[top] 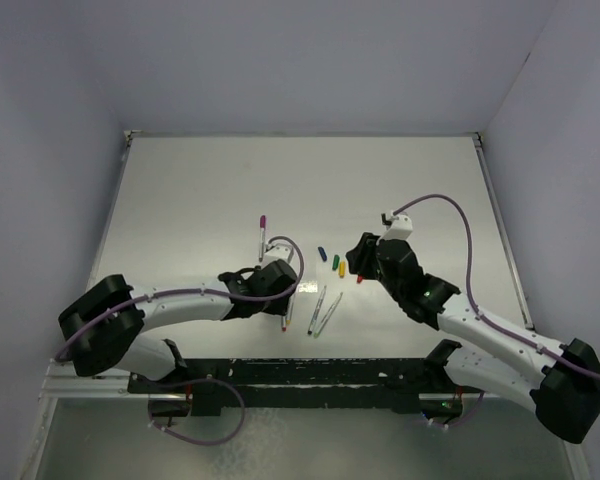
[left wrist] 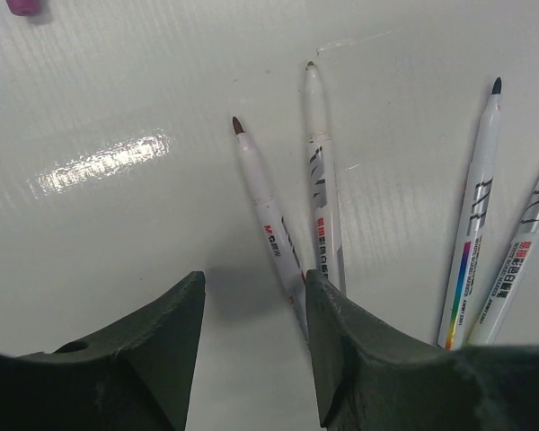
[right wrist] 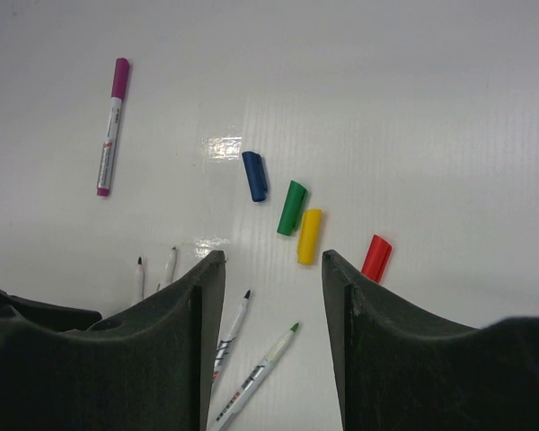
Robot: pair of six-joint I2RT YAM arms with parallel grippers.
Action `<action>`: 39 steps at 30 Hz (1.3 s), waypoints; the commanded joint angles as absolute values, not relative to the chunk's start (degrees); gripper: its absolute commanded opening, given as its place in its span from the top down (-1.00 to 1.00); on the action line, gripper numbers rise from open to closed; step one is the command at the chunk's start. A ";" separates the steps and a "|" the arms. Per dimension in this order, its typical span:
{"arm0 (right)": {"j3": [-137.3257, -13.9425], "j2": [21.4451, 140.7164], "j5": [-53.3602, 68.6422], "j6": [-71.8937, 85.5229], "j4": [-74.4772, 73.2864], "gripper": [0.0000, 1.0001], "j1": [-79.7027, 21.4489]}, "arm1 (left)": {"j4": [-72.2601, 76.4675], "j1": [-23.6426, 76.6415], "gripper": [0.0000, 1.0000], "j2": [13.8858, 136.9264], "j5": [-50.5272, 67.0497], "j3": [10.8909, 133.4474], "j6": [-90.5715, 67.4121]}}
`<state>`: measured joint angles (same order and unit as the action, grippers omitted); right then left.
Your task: Insert the pens into the pen caps
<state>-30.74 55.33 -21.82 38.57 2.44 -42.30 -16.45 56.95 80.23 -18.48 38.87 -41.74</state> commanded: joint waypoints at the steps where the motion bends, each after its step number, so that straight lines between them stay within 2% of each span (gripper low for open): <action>1: -30.50 54.05 -23.91 39.23 2.56 0.01 -41.96 | -14.51 57.76 -0.03 81.74 -20.72 41.64 -43.59; 9: -30.63 54.61 -23.33 39.63 3.24 0.01 -42.01 | -16.77 58.23 0.03 83.45 -20.97 42.87 -43.42; 13: -31.11 54.91 -22.96 39.89 3.47 0.01 -42.01 | -20.54 58.29 0.18 83.93 -21.06 44.11 -42.68; 21: -31.91 55.37 -22.18 40.08 4.03 0.01 -41.97 | -27.87 58.75 0.33 84.19 -20.11 46.69 -41.94; 35: -32.76 54.84 -21.10 40.08 3.19 0.01 -41.99 | -29.78 58.66 0.34 83.49 -19.53 43.40 -44.74; 39: -32.98 54.95 -20.75 40.08 2.91 0.01 -42.00 | -29.10 58.27 0.40 84.14 -19.41 42.09 -45.52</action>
<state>-30.61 55.13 -21.28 39.51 2.39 -42.24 -29.36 58.54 84.16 -19.46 43.42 -43.72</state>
